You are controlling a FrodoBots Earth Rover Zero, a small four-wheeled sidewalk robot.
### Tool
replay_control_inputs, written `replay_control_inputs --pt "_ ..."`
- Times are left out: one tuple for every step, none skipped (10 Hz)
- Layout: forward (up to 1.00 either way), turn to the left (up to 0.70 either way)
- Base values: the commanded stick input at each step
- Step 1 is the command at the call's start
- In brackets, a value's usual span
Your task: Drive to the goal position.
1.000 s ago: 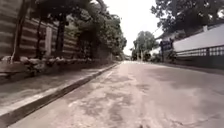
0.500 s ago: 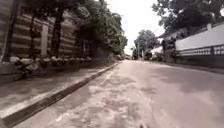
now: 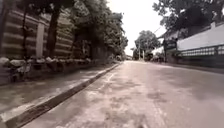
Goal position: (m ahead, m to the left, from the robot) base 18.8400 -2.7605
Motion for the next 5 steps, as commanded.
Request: replay_control_inputs --pt "0.7 -0.29" --pt "0.7 -0.22" --pt "0.7 -0.09" --pt "0.7 0.0" --pt "0.7 0.0"
